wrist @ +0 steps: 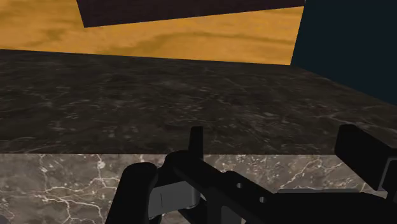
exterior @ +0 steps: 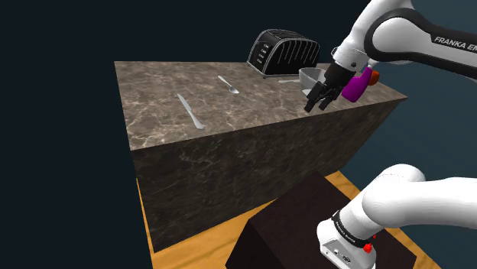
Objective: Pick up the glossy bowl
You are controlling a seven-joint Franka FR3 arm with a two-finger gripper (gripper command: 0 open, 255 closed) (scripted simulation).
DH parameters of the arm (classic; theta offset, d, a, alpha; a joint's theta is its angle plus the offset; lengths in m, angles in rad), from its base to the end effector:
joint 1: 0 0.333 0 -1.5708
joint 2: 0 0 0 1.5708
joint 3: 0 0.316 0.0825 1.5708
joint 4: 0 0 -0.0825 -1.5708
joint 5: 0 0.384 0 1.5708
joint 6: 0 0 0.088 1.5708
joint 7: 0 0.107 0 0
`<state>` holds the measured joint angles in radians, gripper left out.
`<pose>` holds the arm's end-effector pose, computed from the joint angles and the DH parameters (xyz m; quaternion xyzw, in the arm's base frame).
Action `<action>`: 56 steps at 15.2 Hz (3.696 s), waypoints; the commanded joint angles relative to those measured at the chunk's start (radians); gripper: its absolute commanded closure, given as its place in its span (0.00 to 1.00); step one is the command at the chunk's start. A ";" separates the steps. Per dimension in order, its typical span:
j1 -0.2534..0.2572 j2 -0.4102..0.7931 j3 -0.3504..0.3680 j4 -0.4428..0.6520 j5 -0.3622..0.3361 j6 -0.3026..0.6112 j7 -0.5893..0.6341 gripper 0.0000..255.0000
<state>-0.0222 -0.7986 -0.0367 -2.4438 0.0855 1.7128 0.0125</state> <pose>0.3151 -0.0132 0.5659 -0.9973 0.0351 -0.0345 0.0550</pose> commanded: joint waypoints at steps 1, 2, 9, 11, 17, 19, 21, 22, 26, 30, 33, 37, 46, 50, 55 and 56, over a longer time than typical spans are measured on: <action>0.000 0.000 0.000 0.000 0.000 0.000 0.000 0.00; -0.008 0.033 -0.010 0.022 -0.012 0.009 -0.009 0.00; -0.053 0.261 -0.078 0.200 -0.083 0.053 -0.067 0.00; -0.064 0.326 -0.096 0.259 -0.097 0.059 -0.082 0.00; -0.092 0.524 -0.149 0.459 -0.126 0.058 -0.127 0.00; -0.101 0.591 -0.166 0.534 -0.130 0.051 -0.143 0.00; -0.112 0.660 -0.183 0.615 -0.131 0.040 -0.159 0.00; -0.117 0.696 -0.191 0.657 -0.130 0.034 -0.168 0.00; -0.144 0.843 -0.222 0.845 -0.120 -0.004 -0.202 0.00; -0.167 0.942 -0.238 0.965 -0.108 -0.025 -0.224 0.00; -0.166 0.933 -0.238 0.914 -0.111 0.019 -0.221 0.00; -0.164 0.926 -0.237 0.857 -0.113 0.069 -0.217 0.00; -0.164 0.929 -0.237 0.861 -0.112 0.068 -0.216 1.00; -0.165 0.930 -0.237 0.888 -0.112 0.041 -0.219 1.00; -0.167 0.943 -0.239 0.973 -0.107 -0.031 -0.225 1.00; -0.168 0.947 -0.239 0.991 -0.106 -0.046 -0.226 1.00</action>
<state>-0.1911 0.1487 -0.2761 -1.4638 -0.0207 1.6784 -0.2138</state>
